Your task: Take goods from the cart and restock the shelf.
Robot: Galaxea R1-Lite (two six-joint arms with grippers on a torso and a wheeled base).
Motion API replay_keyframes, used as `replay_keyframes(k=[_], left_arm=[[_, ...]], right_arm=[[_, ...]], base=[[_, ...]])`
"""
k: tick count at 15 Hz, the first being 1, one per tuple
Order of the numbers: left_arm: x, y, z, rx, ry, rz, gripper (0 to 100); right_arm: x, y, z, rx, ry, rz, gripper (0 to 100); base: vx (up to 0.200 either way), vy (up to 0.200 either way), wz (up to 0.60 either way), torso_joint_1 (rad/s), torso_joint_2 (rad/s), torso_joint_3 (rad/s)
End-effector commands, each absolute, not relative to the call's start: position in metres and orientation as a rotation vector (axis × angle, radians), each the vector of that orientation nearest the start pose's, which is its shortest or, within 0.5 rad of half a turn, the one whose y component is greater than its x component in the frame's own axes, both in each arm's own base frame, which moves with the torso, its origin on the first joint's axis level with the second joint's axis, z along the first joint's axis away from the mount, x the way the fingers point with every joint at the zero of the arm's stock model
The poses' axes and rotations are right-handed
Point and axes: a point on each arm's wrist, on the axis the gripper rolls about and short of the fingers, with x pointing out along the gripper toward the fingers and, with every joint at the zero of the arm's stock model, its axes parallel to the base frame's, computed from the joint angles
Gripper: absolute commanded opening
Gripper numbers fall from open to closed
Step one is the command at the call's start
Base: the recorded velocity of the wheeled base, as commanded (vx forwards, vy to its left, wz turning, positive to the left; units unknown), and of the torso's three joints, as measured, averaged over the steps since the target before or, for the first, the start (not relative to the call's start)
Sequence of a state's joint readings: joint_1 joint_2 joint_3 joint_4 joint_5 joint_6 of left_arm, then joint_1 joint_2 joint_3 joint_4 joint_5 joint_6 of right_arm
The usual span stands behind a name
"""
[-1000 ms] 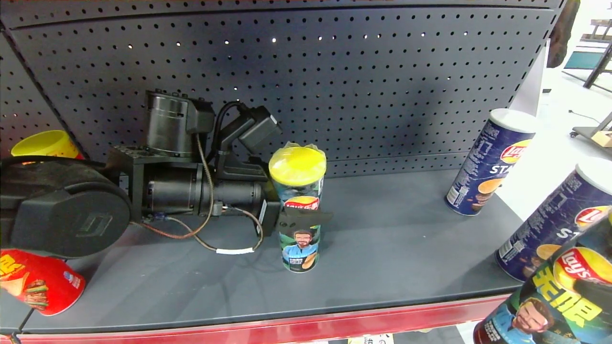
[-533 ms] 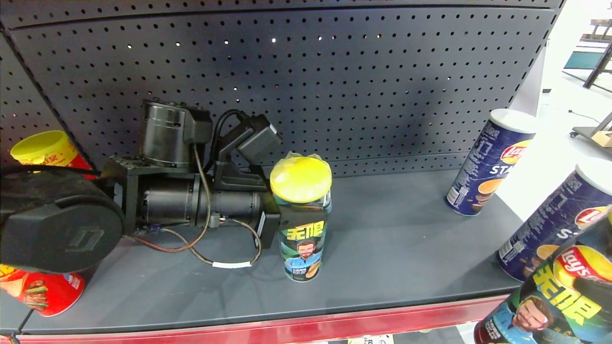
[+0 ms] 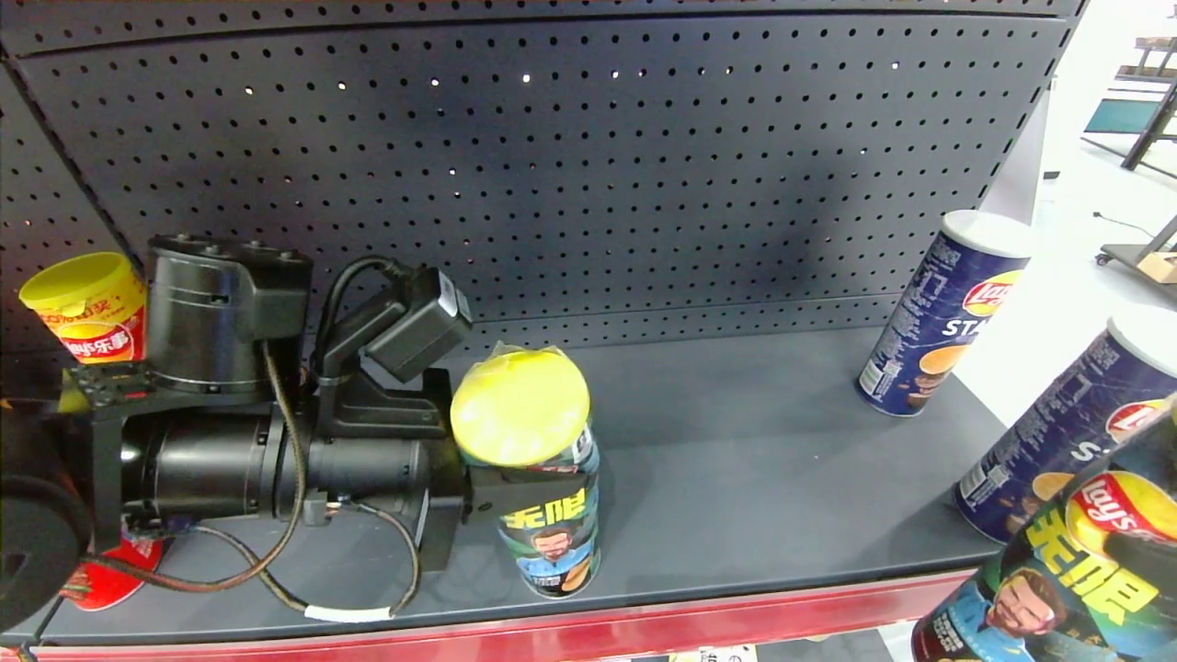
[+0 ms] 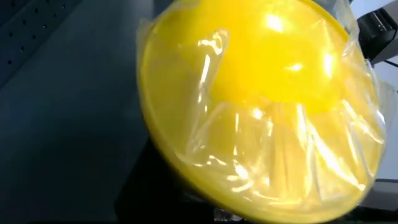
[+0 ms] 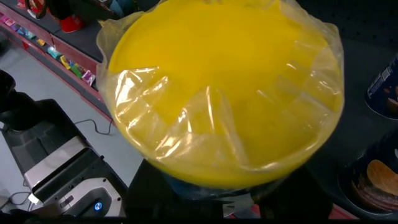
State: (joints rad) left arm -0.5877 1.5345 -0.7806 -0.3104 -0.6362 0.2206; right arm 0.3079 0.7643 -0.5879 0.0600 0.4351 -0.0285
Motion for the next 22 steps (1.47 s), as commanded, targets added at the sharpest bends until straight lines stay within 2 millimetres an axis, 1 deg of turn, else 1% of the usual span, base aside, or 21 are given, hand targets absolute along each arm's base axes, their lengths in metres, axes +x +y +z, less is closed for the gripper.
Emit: replay_keyframes(k=[1, 5, 10, 16, 18, 22], left_arm=[[0.2, -0.149, 0.194, 0.178, 0.333, -1.25, 0], [0.198, -0.148, 0.198, 0.173, 0.324, -1.247, 0], [0.204, -0.143, 0.2, 0.166, 0.322, -1.22, 0], [0.206, -0.143, 0.214, 0.162, 0.361, -1.22, 0], [0.203, -0.143, 0.212, 0.16, 0.378, -1.243, 0], [0.205, -0.144, 0.21, 0.161, 0.384, -1.244, 0]], right_arm=[[0.06, 0.029, 0.228, -0.012, 0.227, 0.744, 0], [0.059, 0.029, 0.229, -0.013, 0.224, 0.746, 0], [0.059, 0.029, 0.229, -0.013, 0.223, 0.744, 0], [0.06, 0.029, 0.228, -0.013, 0.226, 0.744, 0], [0.06, 0.029, 0.228, -0.013, 0.226, 0.744, 0], [0.059, 0.029, 0.228, -0.012, 0.227, 0.744, 0]], base=[[0.0, 0.0, 0.0, 0.0, 0.0, 0.0], [0.0, 0.0, 0.0, 0.0, 0.0, 0.0], [0.0, 0.0, 0.0, 0.0, 0.0, 0.0], [0.0, 0.0, 0.0, 0.0, 0.0, 0.0], [0.0, 0.0, 0.0, 0.0, 0.0, 0.0], [0.0, 0.0, 0.0, 0.0, 0.0, 0.0]])
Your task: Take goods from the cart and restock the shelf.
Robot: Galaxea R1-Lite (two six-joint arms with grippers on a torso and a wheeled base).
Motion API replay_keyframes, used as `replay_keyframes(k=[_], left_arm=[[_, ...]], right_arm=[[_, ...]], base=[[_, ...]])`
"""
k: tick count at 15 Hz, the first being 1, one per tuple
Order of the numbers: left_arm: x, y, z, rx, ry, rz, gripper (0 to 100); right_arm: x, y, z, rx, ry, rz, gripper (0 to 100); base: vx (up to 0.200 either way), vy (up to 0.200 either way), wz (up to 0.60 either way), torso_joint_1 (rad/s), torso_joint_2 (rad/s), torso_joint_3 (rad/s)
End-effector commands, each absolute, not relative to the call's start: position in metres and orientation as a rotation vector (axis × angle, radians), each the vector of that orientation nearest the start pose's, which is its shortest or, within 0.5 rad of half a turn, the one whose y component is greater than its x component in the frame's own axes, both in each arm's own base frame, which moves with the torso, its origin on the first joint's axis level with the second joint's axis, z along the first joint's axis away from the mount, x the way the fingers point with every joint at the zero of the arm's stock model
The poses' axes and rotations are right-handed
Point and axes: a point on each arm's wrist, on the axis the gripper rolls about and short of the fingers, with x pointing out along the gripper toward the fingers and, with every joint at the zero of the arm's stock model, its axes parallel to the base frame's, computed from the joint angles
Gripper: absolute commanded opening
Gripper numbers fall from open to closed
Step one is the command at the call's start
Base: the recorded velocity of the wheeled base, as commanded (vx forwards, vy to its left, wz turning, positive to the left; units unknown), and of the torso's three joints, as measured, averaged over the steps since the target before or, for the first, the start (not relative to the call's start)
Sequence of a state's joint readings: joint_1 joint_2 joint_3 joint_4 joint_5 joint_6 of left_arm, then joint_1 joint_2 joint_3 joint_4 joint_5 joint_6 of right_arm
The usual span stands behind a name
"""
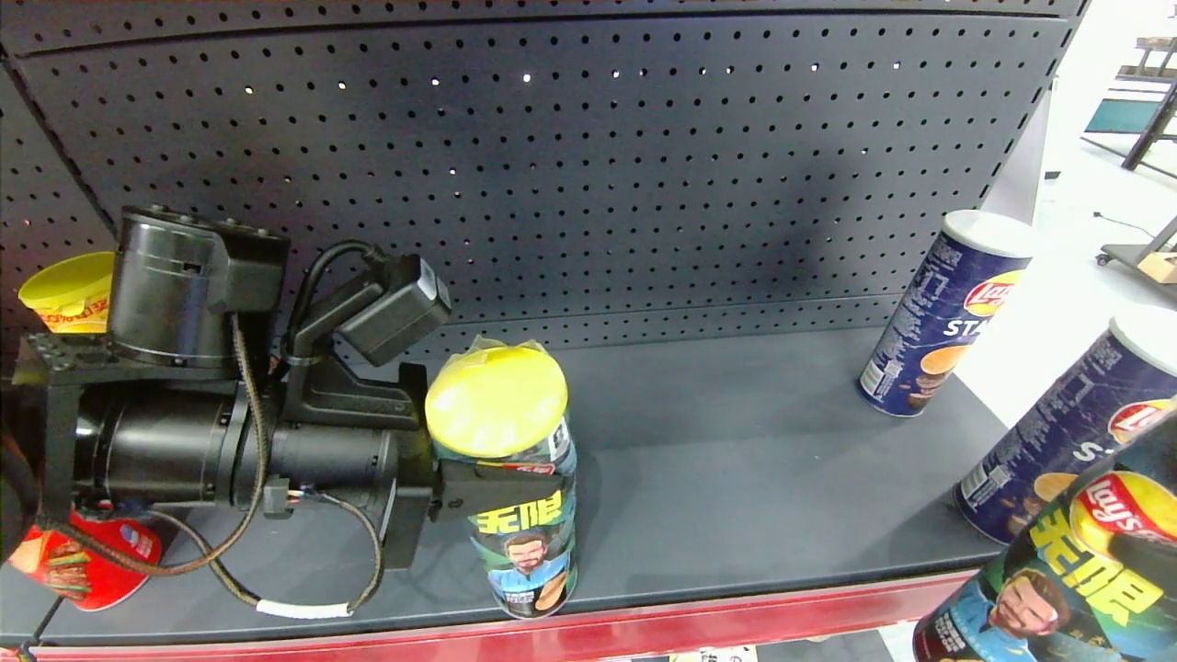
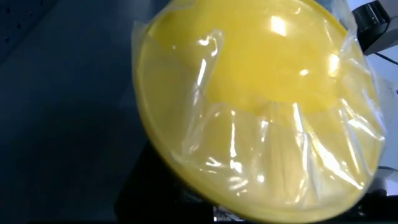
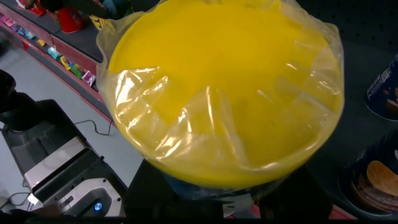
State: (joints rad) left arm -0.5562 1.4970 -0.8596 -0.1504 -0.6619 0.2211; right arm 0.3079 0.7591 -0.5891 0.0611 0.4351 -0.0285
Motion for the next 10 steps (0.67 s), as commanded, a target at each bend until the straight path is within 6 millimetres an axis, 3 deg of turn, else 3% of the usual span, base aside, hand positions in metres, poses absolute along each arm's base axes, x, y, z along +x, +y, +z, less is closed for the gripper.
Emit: replay_keyframes(k=[1, 5, 10], left_arm=[[0.2071, -0.1439, 0.2083, 0.16, 0.389, -1.241, 0], [0.2167, -0.1387, 0.2086, 0.153, 0.387, -1.205, 0], [0.2113, -0.1405, 0.2094, 0.143, 0.38, -1.263, 0]], right_arm=[[0.0595, 0.0289, 0.2282, -0.012, 0.227, 0.744, 0], [0.0595, 0.0289, 0.2282, -0.012, 0.227, 0.744, 0], [0.0601, 0.0291, 0.2285, -0.012, 0.227, 0.744, 0]], base=[[0.0, 0.0, 0.0, 0.0, 0.0, 0.0], [0.0, 0.0, 0.0, 0.0, 0.0, 0.0], [0.0, 0.0, 0.0, 0.0, 0.0, 0.0]])
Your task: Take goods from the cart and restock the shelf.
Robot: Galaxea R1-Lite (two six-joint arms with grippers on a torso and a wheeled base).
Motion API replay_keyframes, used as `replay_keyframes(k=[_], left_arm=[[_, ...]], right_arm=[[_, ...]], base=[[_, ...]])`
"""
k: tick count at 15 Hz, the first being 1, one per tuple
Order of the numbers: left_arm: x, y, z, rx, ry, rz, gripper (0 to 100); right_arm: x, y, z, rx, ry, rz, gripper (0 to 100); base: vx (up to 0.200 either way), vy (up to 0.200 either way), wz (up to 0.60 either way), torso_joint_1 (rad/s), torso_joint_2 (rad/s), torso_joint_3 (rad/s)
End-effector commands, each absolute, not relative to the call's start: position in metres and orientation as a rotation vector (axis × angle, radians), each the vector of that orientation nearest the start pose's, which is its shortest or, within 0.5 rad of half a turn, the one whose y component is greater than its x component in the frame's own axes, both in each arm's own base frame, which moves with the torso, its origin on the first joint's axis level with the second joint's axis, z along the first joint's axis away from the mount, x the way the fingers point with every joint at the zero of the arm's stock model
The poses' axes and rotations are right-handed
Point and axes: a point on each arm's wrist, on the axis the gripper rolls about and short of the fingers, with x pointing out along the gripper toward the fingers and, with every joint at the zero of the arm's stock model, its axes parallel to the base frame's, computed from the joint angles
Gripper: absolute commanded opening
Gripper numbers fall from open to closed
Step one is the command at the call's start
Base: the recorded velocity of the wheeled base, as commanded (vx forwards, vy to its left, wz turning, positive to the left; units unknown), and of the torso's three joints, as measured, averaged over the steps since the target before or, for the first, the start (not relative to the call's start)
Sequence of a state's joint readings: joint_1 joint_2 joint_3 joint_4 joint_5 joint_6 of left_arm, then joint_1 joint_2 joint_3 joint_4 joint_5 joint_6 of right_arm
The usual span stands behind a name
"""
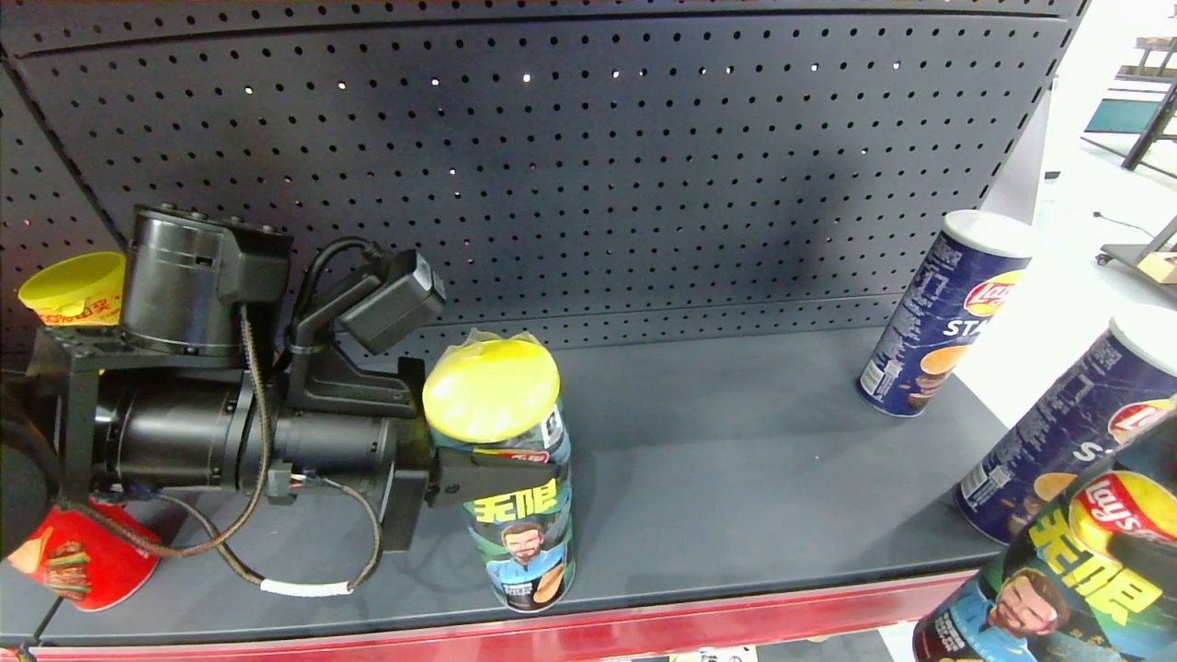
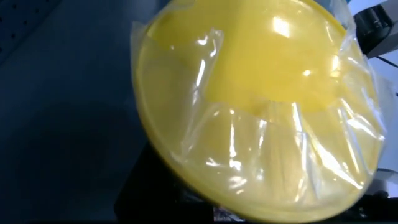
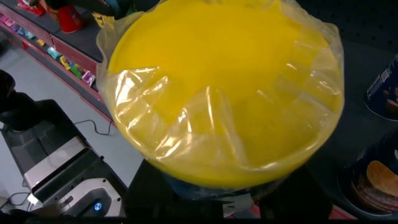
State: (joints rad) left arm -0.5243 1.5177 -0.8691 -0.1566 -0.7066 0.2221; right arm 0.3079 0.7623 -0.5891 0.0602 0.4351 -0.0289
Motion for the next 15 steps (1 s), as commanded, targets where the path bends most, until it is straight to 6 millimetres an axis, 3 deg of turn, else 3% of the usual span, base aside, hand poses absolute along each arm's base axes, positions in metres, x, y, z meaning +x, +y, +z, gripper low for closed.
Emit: replay_keyframes(k=[1, 5, 15], left_arm=[[0.211, -0.1409, 0.2094, 0.142, 0.38, -1.268, 0], [0.2098, -0.1375, 0.2001, 0.185, 0.383, -1.271, 0], [0.2083, -0.1368, 0.2021, 0.19, 0.37, -1.277, 0]], right_arm=[[0.0601, 0.0291, 0.2285, -0.012, 0.227, 0.744, 0], [0.0598, 0.029, 0.2281, -0.014, 0.228, 0.744, 0], [0.0617, 0.0297, 0.2293, -0.014, 0.23, 0.747, 0]], base=[[0.0, 0.0, 0.0, 0.0, 0.0, 0.0], [0.0, 0.0, 0.0, 0.0, 0.0, 0.0], [0.0, 0.0, 0.0, 0.0, 0.0, 0.0]])
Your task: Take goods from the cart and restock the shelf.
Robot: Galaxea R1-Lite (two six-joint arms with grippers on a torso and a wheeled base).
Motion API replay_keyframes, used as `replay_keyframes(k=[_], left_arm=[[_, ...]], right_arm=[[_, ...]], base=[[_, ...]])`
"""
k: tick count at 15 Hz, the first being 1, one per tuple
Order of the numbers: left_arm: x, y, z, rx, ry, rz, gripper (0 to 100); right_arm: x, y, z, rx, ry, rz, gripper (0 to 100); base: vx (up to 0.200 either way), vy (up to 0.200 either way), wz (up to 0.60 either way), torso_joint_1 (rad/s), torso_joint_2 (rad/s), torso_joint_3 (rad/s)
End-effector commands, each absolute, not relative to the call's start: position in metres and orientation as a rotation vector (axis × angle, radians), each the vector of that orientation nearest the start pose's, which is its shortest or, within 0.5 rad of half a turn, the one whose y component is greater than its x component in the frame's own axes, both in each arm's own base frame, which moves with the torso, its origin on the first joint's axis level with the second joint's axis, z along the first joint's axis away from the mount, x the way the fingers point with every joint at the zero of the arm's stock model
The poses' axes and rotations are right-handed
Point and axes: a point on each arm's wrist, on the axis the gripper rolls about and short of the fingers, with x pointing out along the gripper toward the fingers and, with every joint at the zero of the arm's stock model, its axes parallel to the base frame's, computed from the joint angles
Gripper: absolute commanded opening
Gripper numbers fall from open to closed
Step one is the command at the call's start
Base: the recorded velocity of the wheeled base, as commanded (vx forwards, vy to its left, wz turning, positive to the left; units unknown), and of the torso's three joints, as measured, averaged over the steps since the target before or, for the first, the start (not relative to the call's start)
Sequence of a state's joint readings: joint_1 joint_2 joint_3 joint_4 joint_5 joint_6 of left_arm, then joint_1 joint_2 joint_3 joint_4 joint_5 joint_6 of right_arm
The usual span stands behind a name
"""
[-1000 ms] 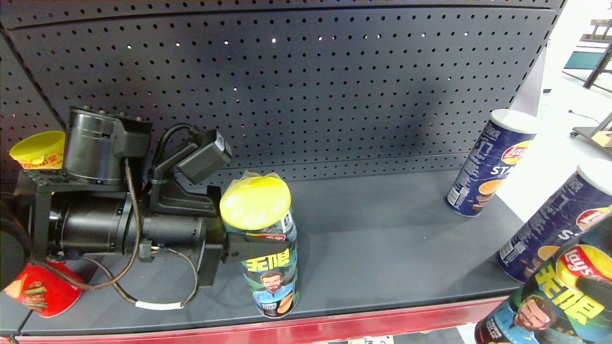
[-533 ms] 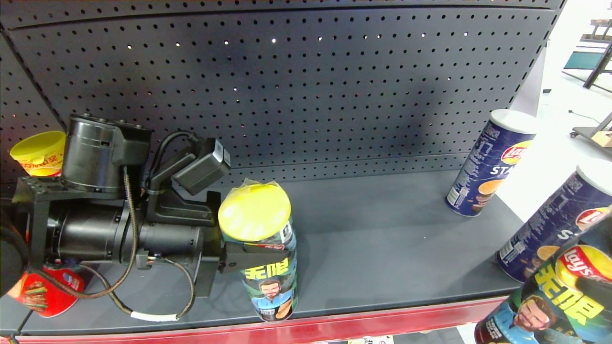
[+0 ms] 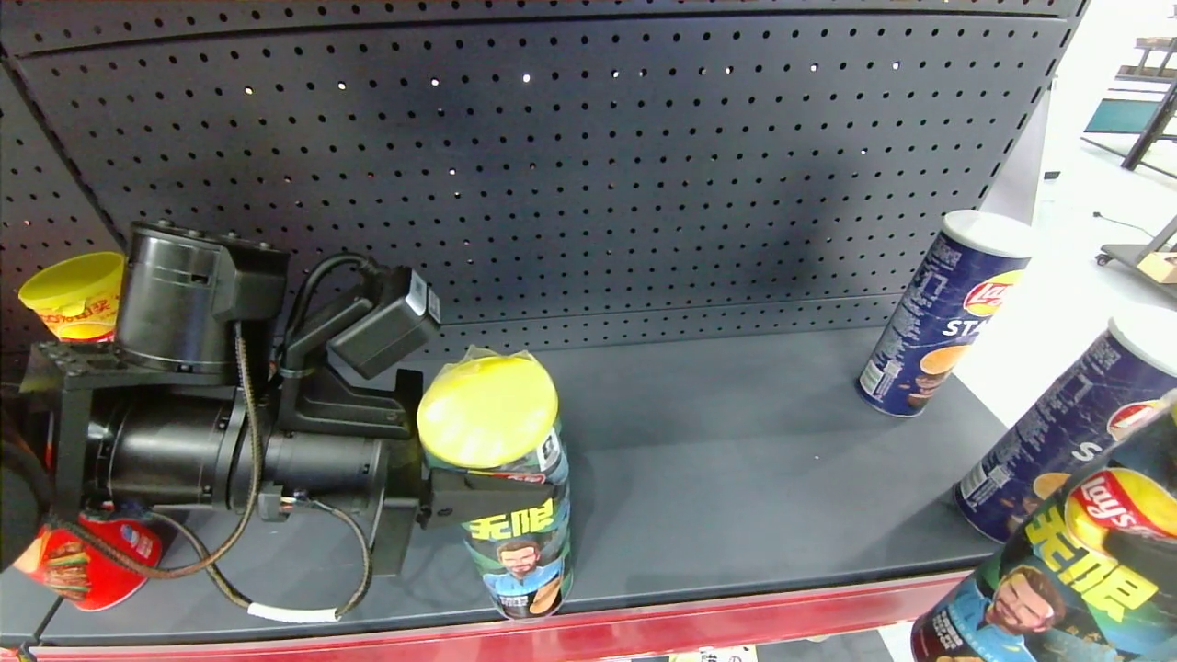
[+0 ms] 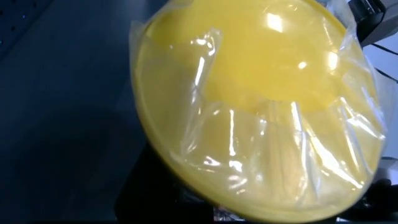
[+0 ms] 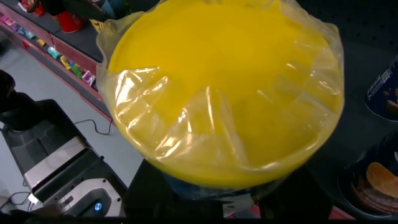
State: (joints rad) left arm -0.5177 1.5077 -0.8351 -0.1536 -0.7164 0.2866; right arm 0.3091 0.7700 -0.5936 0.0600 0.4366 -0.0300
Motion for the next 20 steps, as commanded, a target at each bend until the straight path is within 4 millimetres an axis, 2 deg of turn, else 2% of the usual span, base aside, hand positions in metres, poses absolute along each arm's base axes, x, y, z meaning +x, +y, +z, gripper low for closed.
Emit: replay_keyframes(k=[1, 5, 6, 9, 12, 15, 17, 20], left_arm=[[0.209, -0.137, 0.202, 0.19, 0.374, -1.272, 0], [0.209, -0.136, 0.2, 0.196, 0.384, -1.248, 0], [0.209, -0.136, 0.2, 0.198, 0.383, -1.251, 100], [0.207, -0.137, 0.199, 0.197, 0.386, -1.256, 100], [0.192, -0.131, 0.2, 0.196, 0.386, -1.263, 100], [0.176, -0.119, 0.195, 0.19, 0.41, -1.252, 100], [0.162, -0.104, 0.191, 0.183, 0.412, -1.221, 100], [0.142, -0.085, 0.185, 0.176, 0.404, -1.178, 100]], right_arm=[[0.063, 0.03, 0.231, -0.013, 0.23, 0.75, 0], [0.069, 0.032, 0.236, -0.014, 0.234, 0.756, 0], [0.071, 0.033, 0.237, -0.014, 0.236, 0.756, 0], [0.076, 0.035, 0.241, -0.017, 0.239, 0.76, 0], [0.085, 0.041, 0.248, -0.022, 0.242, 0.787, 0], [0.103, 0.052, 0.261, -0.029, 0.253, 0.823, 0], [0.136, 0.069, 0.265, -0.067, 0.251, 0.855, 0], [0.165, 0.098, 0.261, -0.087, 0.235, 0.936, 0]], base=[[0.0, 0.0, 0.0, 0.0, 0.0, 0.0], [0.0, 0.0, 0.0, 0.0, 0.0, 0.0], [0.0, 0.0, 0.0, 0.0, 0.0, 0.0], [0.0, 0.0, 0.0, 0.0, 0.0, 0.0], [0.0, 0.0, 0.0, 0.0, 0.0, 0.0], [0.0, 0.0, 0.0, 0.0, 0.0, 0.0], [0.0, 0.0, 0.0, 0.0, 0.0, 0.0], [0.0, 0.0, 0.0, 0.0, 0.0, 0.0]])
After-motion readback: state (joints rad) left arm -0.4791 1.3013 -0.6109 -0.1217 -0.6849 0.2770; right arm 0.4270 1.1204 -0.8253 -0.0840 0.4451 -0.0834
